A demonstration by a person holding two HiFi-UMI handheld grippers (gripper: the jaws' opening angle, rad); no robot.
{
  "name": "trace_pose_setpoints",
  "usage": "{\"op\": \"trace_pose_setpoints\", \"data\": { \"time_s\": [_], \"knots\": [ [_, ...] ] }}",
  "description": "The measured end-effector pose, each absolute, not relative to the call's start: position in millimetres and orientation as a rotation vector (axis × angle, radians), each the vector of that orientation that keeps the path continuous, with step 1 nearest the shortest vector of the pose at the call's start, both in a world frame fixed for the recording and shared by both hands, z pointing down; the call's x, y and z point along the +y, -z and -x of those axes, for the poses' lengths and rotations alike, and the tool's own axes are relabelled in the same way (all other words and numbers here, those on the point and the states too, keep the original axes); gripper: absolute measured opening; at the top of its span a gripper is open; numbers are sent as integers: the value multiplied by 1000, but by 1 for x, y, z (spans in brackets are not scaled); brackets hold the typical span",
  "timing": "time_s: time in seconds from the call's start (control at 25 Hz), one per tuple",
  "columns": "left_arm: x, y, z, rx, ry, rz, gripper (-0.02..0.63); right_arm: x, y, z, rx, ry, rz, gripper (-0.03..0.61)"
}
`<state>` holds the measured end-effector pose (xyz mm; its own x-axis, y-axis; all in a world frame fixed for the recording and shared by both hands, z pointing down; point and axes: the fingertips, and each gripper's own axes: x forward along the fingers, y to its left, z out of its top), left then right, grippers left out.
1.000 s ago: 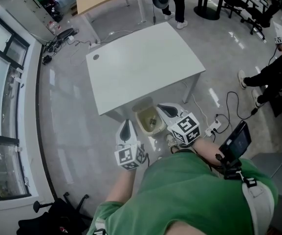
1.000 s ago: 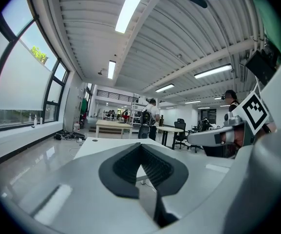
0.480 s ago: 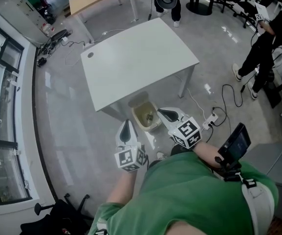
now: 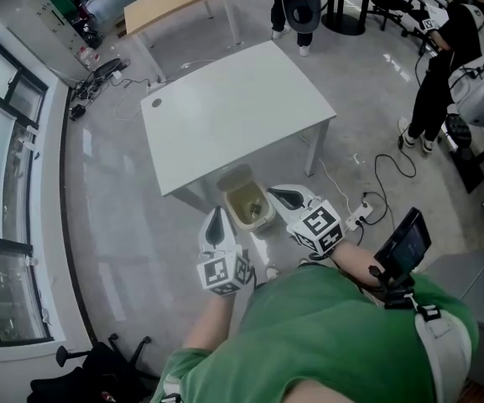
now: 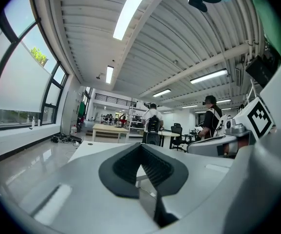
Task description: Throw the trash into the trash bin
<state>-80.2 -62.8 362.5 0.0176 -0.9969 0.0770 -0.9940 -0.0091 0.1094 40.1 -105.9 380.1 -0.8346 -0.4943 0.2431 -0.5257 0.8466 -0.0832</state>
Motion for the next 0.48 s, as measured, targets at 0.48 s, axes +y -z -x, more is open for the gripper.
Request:
{"op": "trace_pose_setpoints", "data": {
  "time_s": [0.48],
  "knots": [
    [-63, -352, 56, -2118, 14, -2173, 5, -104, -375, -58, -2829, -189, -774, 3]
  ]
}}
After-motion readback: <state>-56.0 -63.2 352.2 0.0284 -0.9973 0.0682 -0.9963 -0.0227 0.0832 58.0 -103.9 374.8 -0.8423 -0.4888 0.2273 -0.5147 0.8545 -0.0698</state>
